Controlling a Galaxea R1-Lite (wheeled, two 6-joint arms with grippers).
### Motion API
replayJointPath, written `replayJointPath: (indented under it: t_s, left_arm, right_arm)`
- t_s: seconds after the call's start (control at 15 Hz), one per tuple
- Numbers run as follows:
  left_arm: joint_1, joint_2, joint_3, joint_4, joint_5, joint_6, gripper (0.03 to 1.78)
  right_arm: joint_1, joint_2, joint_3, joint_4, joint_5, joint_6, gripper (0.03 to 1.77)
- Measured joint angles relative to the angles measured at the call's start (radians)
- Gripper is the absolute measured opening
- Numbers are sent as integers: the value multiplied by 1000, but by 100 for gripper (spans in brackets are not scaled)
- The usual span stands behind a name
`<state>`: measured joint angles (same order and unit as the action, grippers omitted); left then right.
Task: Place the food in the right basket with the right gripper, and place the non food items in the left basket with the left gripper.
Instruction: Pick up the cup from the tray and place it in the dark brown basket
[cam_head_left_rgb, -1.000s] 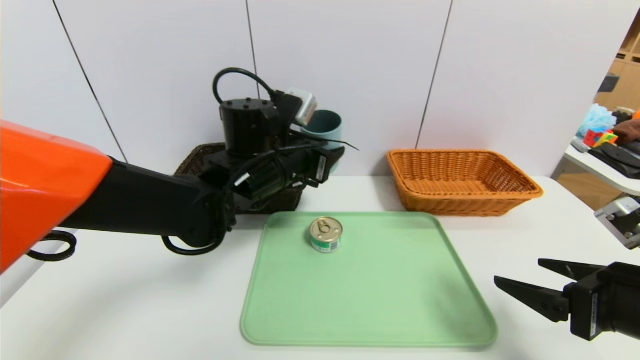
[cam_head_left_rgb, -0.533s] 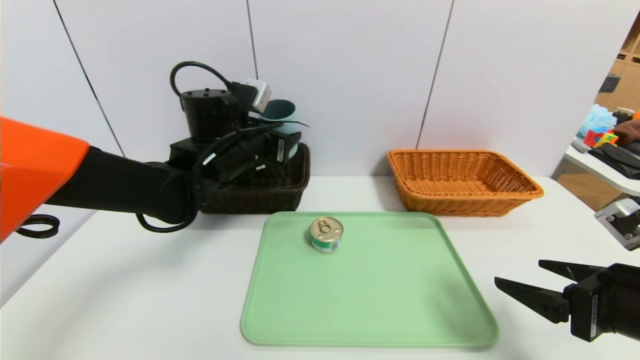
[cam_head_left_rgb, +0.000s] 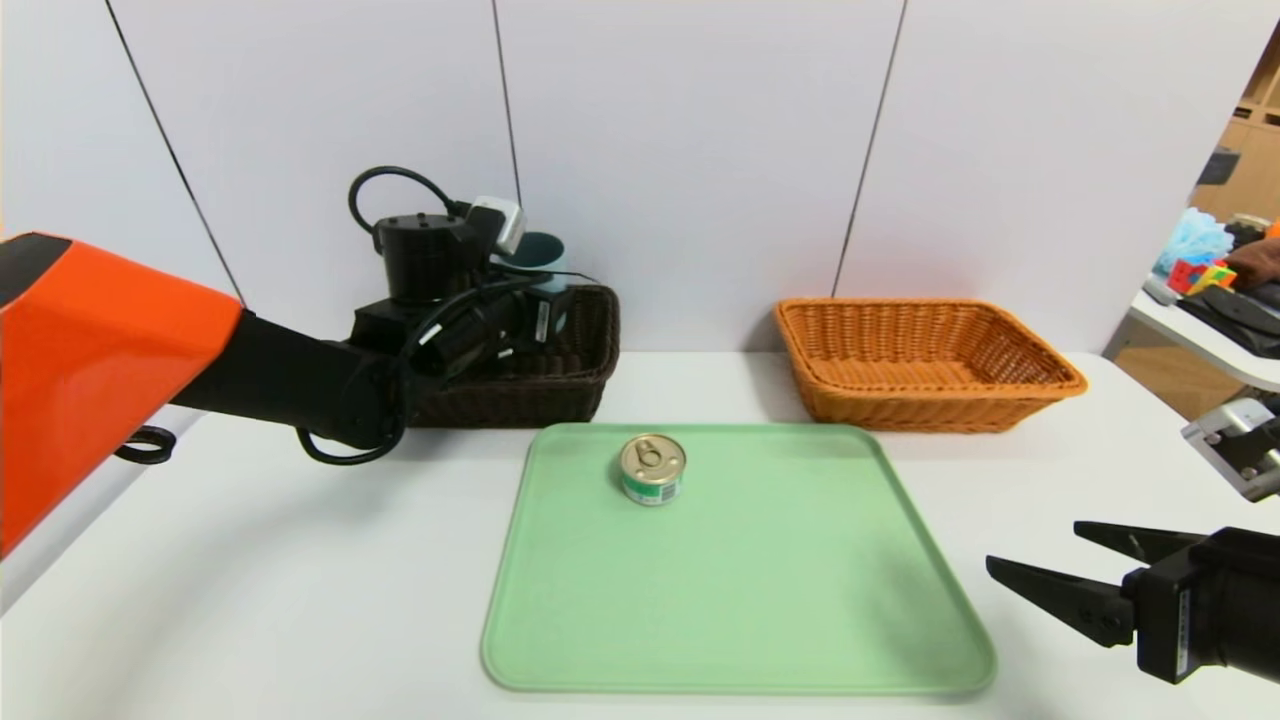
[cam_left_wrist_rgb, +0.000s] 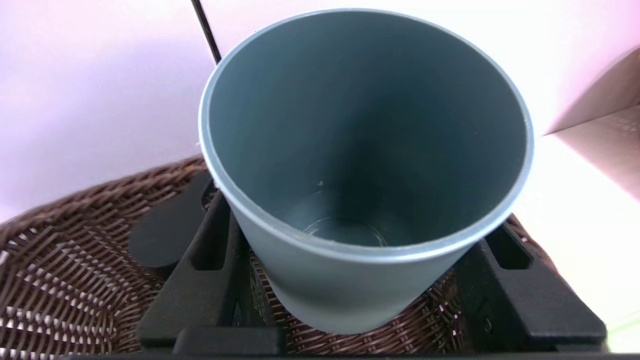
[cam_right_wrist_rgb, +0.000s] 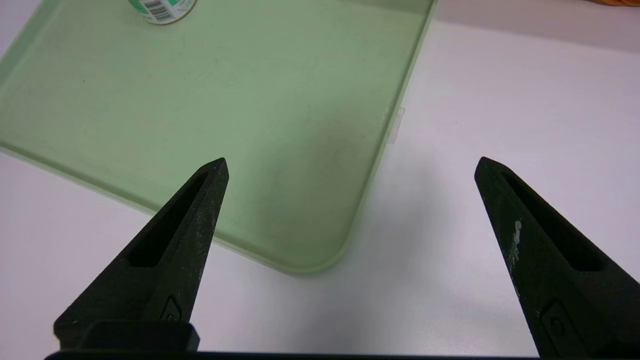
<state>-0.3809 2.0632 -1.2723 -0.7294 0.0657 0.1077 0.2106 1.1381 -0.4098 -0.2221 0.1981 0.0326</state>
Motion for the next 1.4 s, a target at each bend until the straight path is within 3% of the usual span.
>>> replayJointPath:
  t_s: [1.4]
  left_arm:
    - [2, 80, -38, 3, -33, -38, 111]
  right_arm:
    - [0, 1, -6, 0, 0, 0, 170]
